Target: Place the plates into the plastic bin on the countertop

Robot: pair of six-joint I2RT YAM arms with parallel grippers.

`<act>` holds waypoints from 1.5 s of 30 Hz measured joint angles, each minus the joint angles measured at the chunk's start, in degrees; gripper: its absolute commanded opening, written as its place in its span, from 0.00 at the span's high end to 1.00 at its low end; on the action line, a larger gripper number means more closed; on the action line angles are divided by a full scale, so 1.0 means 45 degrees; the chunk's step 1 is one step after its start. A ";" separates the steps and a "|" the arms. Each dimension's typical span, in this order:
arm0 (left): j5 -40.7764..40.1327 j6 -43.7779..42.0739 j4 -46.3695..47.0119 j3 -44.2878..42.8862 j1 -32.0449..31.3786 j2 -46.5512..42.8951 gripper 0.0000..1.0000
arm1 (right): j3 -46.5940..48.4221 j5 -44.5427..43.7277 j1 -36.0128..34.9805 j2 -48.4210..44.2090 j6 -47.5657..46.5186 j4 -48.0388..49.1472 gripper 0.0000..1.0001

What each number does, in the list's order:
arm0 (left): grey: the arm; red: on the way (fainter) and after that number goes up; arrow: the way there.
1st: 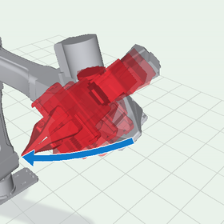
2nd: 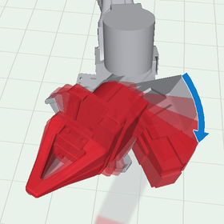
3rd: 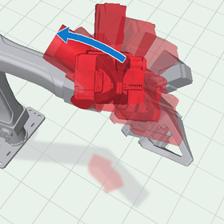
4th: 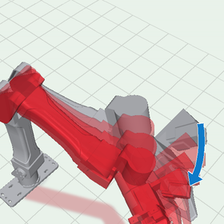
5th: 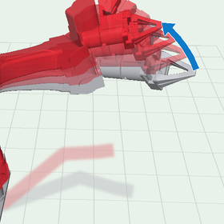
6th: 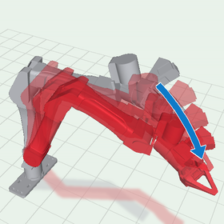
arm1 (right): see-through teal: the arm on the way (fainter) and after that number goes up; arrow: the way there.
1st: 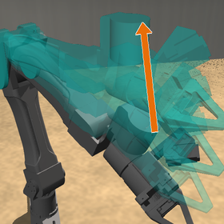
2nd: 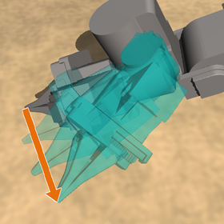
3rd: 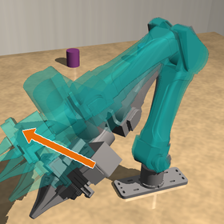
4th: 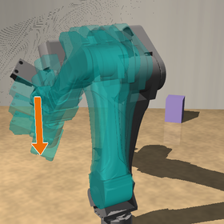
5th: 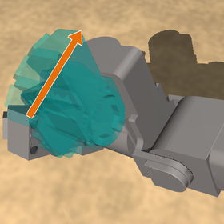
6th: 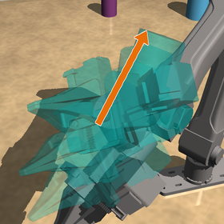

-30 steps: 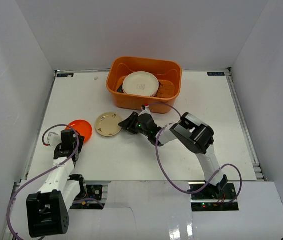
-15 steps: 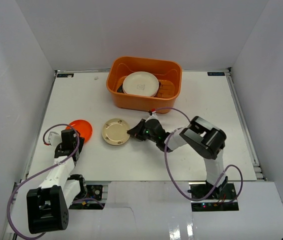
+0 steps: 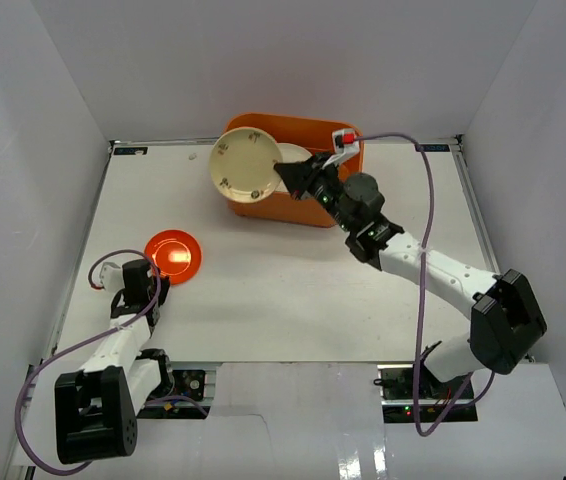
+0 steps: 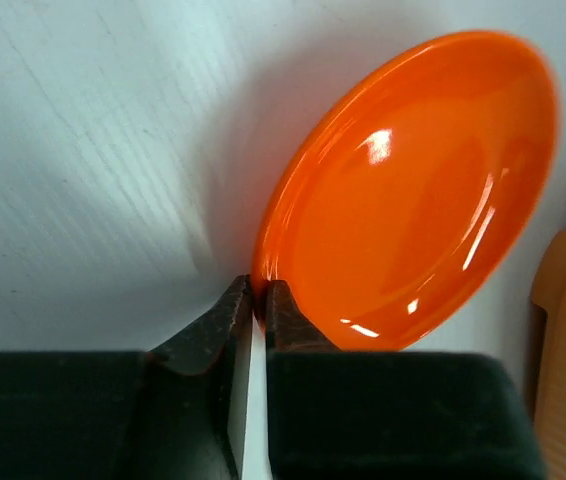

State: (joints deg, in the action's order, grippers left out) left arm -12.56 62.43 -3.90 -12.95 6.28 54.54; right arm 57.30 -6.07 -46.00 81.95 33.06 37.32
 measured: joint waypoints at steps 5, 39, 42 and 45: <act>0.0481 -0.0418 0.0549 0.0044 0.0000 -0.0243 1.00 | 0.3157 0.0019 0.2438 0.1875 -0.1462 -0.1783 0.92; 0.9593 -0.4862 -0.1860 -1.0268 -0.2963 0.1656 1.00 | 0.3104 0.1326 0.4833 -0.0408 -0.2501 -0.6722 0.92; 0.9403 -0.4867 -0.1457 -1.3294 -0.3376 0.4415 1.00 | 0.1200 0.1010 0.4949 -0.2132 -0.2351 -0.6484 0.92; 0.9063 -0.5105 -0.1749 -1.5761 -0.3716 0.6989 1.00 | -0.0583 0.0670 0.5032 -0.3390 -0.2239 -0.6290 0.92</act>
State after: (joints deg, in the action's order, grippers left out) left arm 28.23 39.46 -11.77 -83.88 -10.44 86.00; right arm 54.68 -3.05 -23.35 66.70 22.98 9.02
